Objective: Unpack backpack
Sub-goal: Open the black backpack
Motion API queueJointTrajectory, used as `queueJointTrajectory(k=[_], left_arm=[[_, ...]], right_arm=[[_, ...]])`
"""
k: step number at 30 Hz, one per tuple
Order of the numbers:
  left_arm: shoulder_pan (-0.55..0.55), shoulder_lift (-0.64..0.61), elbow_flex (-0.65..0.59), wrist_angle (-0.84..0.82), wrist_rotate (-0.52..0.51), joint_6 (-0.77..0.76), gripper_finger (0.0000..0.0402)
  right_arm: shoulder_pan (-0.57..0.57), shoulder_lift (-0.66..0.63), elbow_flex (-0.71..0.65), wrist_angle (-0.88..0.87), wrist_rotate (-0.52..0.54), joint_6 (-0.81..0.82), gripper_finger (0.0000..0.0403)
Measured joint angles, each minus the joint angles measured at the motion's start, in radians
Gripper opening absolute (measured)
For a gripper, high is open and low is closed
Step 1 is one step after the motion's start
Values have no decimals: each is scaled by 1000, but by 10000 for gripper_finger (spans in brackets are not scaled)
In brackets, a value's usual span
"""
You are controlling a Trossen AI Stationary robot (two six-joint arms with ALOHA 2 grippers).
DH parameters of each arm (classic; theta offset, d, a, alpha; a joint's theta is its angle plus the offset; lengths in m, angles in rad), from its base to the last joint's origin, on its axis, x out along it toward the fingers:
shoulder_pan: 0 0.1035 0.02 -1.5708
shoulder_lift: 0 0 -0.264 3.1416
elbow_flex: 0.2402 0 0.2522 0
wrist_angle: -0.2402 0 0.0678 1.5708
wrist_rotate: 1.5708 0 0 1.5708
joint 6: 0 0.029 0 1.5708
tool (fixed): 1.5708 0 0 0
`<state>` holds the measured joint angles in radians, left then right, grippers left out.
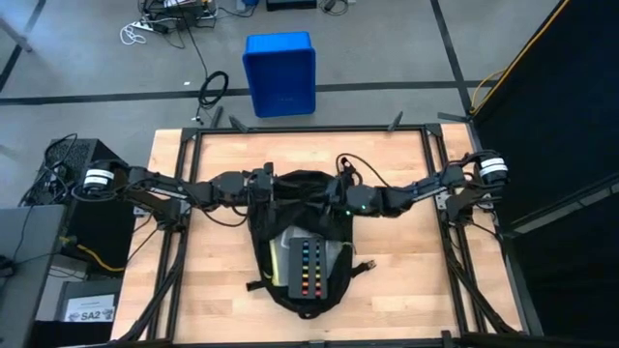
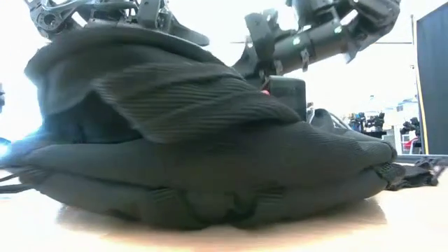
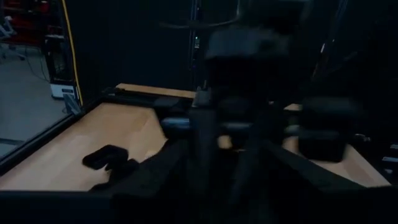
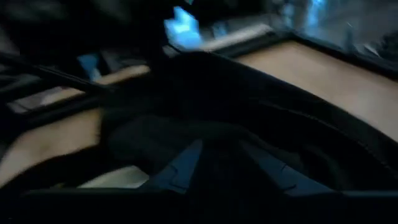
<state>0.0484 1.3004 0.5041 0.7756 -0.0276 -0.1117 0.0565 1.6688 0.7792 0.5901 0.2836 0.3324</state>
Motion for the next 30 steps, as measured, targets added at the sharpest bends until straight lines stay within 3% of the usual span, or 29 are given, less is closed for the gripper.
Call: queueJointTrajectory(k=[7, 16, 22, 30], left_arm=[[-32, -88, 0, 19, 45, 57, 172], [-274, -217, 1, -90, -35, 184, 172], [-483, -154, 1, -238, -216, 128, 172], [-611, -4, 1, -183, -345, 101, 172]], right_arm=[[-35, 0, 0, -30, -35, 16, 73], [-35, 0, 0, -38, -38, 31, 76], [-56, 0, 0, -42, -51, 61, 79], [-130, -3, 1, -208, -57, 121, 82]])
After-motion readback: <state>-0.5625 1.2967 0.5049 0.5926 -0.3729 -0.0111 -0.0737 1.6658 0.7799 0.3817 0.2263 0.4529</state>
